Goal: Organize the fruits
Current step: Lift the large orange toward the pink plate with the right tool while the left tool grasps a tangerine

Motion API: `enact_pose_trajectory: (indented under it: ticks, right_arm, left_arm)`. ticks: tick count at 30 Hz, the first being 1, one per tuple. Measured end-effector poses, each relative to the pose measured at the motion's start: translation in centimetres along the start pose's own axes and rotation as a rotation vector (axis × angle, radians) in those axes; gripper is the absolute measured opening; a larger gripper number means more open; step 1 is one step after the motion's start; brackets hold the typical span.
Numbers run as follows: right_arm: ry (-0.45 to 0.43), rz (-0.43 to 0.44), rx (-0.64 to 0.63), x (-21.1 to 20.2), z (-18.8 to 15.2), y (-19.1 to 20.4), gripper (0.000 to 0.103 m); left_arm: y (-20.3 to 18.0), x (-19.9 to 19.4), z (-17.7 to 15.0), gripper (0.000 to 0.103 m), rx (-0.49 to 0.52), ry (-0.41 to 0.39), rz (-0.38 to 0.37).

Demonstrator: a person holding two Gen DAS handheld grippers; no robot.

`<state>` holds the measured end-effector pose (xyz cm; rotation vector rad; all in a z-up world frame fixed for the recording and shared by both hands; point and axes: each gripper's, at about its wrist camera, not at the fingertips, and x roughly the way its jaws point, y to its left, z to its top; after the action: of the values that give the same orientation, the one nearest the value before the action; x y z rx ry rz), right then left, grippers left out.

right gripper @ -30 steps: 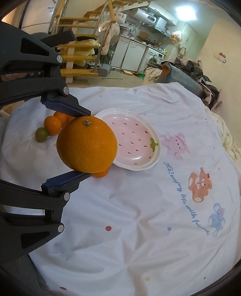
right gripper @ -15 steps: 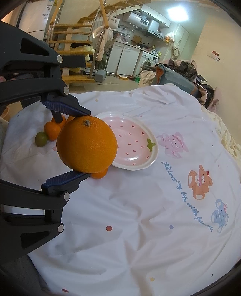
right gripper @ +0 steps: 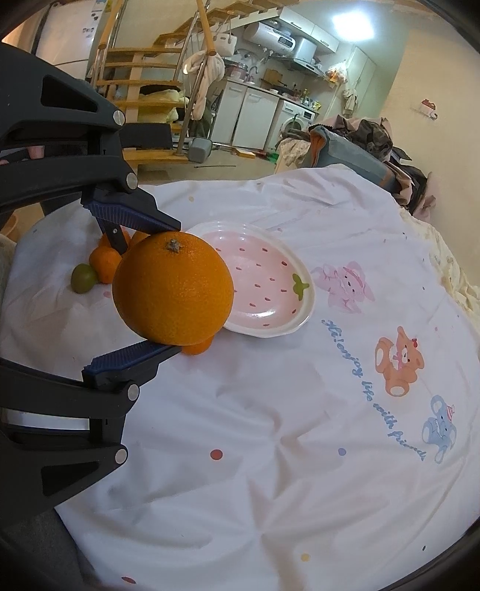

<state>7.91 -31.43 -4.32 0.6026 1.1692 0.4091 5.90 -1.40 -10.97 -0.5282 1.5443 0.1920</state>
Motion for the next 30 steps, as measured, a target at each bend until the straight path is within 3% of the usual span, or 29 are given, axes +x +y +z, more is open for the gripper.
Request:
enact_pose_trajectory:
  ticks: [5, 21, 30]
  right_arm:
    - [0.003, -0.028, -0.008, 0.3, -0.1, 0.1, 0.059]
    - [-0.022, -0.026, -0.058, -0.1, 0.0, 1.0, 0.059]
    - [-0.053, -0.024, -0.067, -0.2, 2.6, 1.2, 0.059]
  left_arm:
    - [-0.4, -1.0, 0.0, 0.036, 0.048, -0.01, 0.001]
    - [-3.7, -8.4, 0.3, 0.036, 0.282, -0.241, 0.019]
    - [-4.9, -10.0, 2.3, 0.036, 0.36, -0.318, 0.049]
